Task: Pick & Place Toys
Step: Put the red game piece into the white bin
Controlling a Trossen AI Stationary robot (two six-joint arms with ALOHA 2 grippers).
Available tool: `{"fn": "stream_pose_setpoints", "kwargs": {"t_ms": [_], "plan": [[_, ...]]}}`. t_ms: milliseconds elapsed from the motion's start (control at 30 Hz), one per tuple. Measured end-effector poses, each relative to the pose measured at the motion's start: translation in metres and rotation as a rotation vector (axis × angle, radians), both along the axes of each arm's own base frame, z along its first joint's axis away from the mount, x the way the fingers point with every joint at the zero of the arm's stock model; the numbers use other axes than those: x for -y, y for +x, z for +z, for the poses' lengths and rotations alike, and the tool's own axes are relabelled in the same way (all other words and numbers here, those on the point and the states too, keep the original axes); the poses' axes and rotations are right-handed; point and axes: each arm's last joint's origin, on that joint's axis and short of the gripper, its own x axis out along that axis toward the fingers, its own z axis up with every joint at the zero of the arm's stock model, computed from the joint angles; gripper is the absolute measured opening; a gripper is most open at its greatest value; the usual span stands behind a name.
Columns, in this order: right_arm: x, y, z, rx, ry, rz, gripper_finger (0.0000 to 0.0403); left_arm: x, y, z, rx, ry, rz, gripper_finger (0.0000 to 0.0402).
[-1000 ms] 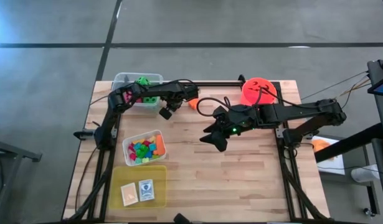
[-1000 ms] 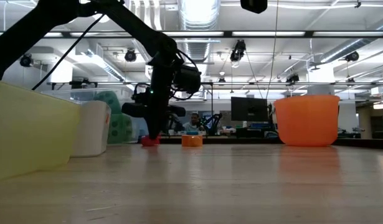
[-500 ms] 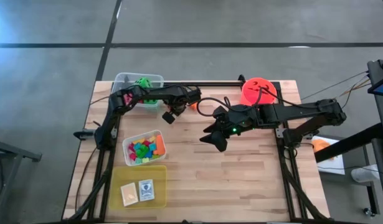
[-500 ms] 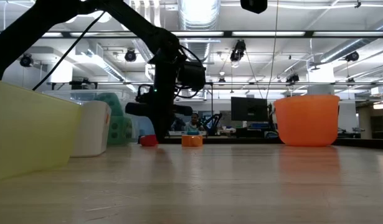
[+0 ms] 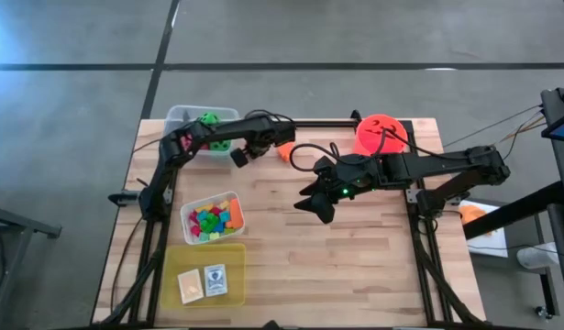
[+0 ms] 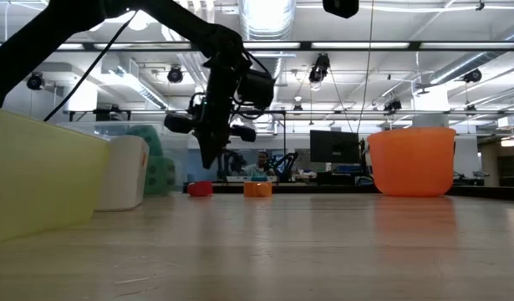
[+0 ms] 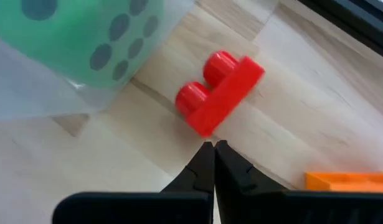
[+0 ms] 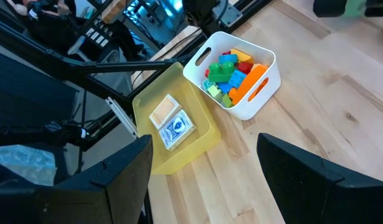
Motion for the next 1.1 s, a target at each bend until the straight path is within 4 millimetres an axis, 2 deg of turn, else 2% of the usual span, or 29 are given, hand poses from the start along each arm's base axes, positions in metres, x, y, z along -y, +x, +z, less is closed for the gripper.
{"fn": "stream_pose_setpoints", "kwargs": {"t_ms": [200,400,700,900,1100], "plan": [[0.0,0.0,0.0,0.0,0.0,0.0,0.0281,0.003,-0.004,0.001,-0.057,-0.01,-0.005,0.0013],[0.0,0.0,0.0,0.0,0.0,0.0,0.0281,0.005,-0.005,0.004,-0.09,0.005,-0.01,0.006],[0.0,0.0,0.0,0.0,0.0,0.0,0.0281,0.013,0.004,0.024,-0.098,0.088,-0.061,0.0118],[0.0,0.0,0.0,0.0,0.0,0.0,0.0281,0.011,0.006,0.014,-0.136,0.053,-0.095,0.0154],[0.0,0.0,0.0,0.0,0.0,0.0,0.0281,0.009,0.019,0.007,-0.191,0.02,-0.139,0.0188]]}}
